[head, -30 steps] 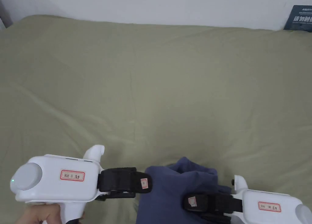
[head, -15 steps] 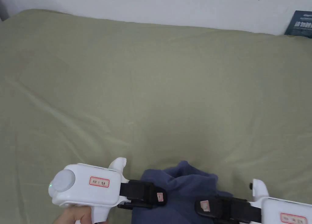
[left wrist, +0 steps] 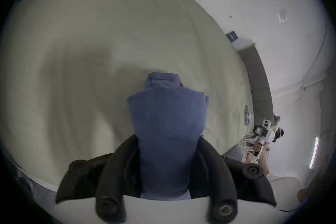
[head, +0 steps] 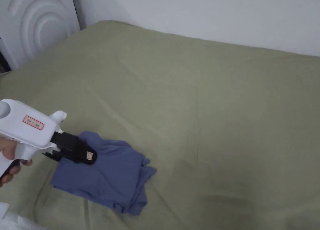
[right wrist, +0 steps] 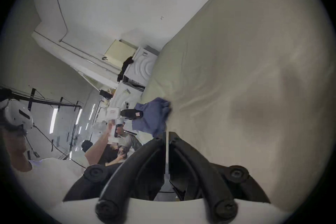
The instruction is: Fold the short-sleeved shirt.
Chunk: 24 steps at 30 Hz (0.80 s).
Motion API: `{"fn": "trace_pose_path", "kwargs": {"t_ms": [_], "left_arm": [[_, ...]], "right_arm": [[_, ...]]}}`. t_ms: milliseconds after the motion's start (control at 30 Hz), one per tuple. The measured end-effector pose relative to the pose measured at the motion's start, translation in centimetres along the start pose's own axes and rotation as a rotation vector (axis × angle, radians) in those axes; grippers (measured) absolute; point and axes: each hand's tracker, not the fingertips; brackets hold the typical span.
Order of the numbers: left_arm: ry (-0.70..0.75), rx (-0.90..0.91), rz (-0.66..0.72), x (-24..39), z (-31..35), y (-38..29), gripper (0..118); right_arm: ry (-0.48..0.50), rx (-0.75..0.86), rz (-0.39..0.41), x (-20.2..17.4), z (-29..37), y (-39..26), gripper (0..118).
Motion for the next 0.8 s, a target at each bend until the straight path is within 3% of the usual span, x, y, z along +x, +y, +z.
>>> {"fn": "trace_pose_path", "kwargs": {"t_ms": [167, 267, 300, 333, 367, 400, 600, 733, 767, 800], "left_arm": [[0.046, -0.065, -0.008, -1.7, 0.6, 3.6, 35], [0.066, -0.086, -0.038, -1.7, 1.0, 4.4, 50], [0.096, -0.086, -0.047, -1.5, 1.1, 4.3, 50], [0.151, -0.084, -0.068, -1.2, 1.3, 4.2, 86], [0.201, -0.065, -0.089, -0.9, 1.8, 4.0, 110], [0.229, -0.028, -0.096, -1.0, 2.7, 3.8, 118], [0.284, 0.191, -0.121, 4.4, 5.4, 0.3, 118], [0.175, 0.299, -0.227, 13.6, 2.1, -4.1, 118], [0.158, 0.319, -0.256, 16.6, 0.8, -5.3, 112], [0.122, 0.4, -0.275, 19.2, 0.0, -6.6, 96]], "right_arm": [[-0.075, 0.016, -0.018, 0.8, 0.4, 0.6, 6], [-0.078, 0.02, -0.025, 1.0, 0.6, 0.8, 6], [-0.081, 0.021, -0.025, 0.9, 0.6, 1.0, 6], [-0.08, 0.021, -0.021, 0.8, 0.7, 1.2, 6], [-0.079, 0.019, -0.014, 0.6, 0.8, 1.3, 6], [-0.076, 0.019, -0.004, 0.3, 0.9, 1.4, 6], [-0.045, 0.066, 0.08, -2.0, 2.8, 2.1, 6], [-0.119, 0.136, 0.226, -5.4, 4.8, 2.7, 6], [-0.159, 0.159, 0.28, -6.6, 5.1, 2.9, 6], [-0.219, 0.197, 0.334, -7.8, 5.4, 2.9, 6]]}}
